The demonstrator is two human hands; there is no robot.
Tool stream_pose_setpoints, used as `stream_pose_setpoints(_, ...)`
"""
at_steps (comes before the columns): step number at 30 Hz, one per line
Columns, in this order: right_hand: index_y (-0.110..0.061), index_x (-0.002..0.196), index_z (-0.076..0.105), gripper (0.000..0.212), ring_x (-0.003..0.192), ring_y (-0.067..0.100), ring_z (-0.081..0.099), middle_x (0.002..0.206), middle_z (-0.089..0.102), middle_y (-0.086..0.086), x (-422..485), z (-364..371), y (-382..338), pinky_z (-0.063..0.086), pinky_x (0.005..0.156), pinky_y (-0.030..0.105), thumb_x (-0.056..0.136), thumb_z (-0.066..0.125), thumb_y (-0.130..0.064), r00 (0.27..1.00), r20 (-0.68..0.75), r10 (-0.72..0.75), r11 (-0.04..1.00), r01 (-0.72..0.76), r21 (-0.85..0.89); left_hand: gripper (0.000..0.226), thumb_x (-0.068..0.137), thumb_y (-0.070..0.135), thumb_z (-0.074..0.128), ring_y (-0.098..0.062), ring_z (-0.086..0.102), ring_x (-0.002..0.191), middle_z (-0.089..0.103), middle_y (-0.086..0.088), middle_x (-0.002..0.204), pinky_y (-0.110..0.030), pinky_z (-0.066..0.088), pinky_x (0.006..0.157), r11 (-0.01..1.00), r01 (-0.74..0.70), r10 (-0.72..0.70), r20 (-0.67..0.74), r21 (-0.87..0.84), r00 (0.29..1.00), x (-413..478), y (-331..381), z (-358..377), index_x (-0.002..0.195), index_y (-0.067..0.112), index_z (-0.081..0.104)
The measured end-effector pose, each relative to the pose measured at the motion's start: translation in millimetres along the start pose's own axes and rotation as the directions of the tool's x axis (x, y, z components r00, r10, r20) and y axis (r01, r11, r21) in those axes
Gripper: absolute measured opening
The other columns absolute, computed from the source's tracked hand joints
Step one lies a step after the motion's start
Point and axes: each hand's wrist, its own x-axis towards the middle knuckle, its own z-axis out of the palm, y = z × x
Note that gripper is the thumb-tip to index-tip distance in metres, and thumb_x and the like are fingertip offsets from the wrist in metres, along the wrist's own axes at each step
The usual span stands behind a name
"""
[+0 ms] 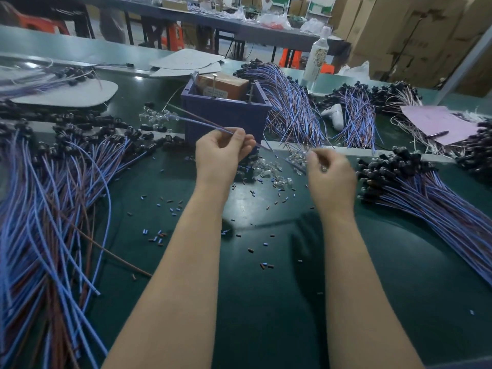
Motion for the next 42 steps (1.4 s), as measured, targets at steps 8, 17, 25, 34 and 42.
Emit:
stream_pose_setpoints(8,-0.009,0.092,0.07,0.018,0.076,0.02,0.061,0.077,0.067,0.003,-18.8,56.5,-32.0,0.047,0.073,0.03,0.094,0.054,-0.016,0.942,0.321,-0.102,0.981,0.041,0.191,0.013,0.094,0.008,0.056,-0.006,0.062,0.059,0.064,-0.006,0.072,-0.021,0.054,0.062,0.976,-0.042,0.059,-0.074,0.216,0.996,1.9,-19.8,-5.1,0.083,0.005,0.061)
stream_pose_setpoints(17,-0.013,0.086,0.057,0.012,0.088,0.028,0.065,0.085,0.068,0.01,-21.3,67.6,-23.1,0.051,0.088,0.048,0.095,0.05,-0.012,0.945,0.201,0.258,0.867,-0.318,0.384,0.023,0.097,0.014,0.05,-0.021,0.065,0.073,0.069,-0.007,0.075,-0.038,0.054,0.082,0.901,0.026,-0.013,-0.033,0.433,0.999,1.6,-39.5,-10.5,0.076,0.013,0.061)
stream_pose_setpoints(25,-0.012,0.123,0.057,0.03,0.082,0.026,0.063,0.087,0.07,0.009,-27.4,61.6,-29.3,0.046,0.082,0.031,0.096,0.044,-0.009,0.991,0.115,0.068,0.971,-0.092,0.22,0.024,0.101,0.018,0.041,-0.002,0.047,0.055,0.057,0.011,0.061,-0.025,0.041,0.066,0.829,-0.12,0.17,-0.042,0.547,0.985,3.0,-38.2,-11.9,0.098,0.009,0.064)
stream_pose_setpoints(34,-0.011,0.116,0.063,0.029,0.088,0.03,0.061,0.091,0.07,0.013,-32.7,60.9,-34.0,0.046,0.082,0.035,0.09,0.049,-0.009,0.983,0.181,-0.01,0.989,-0.016,0.145,0.026,0.1,0.016,0.042,-0.002,0.051,0.061,0.057,0.009,0.06,-0.024,0.042,0.073,0.855,-0.036,0.078,-0.059,0.518,0.995,7.5,-39.6,-15.4,0.099,0.006,0.065)
stream_pose_setpoints(42,-0.013,0.11,0.063,0.026,0.081,0.029,0.06,0.082,0.068,0.009,-34.1,61.3,-33.6,0.048,0.081,0.039,0.087,0.05,-0.011,0.984,0.178,-0.008,0.991,-0.016,0.13,0.022,0.1,0.015,0.042,-0.007,0.053,0.06,0.06,0.009,0.061,-0.026,0.045,0.072,0.857,-0.05,0.074,-0.026,0.512,0.997,3.3,-42.7,-12.2,0.092,0.009,0.062)
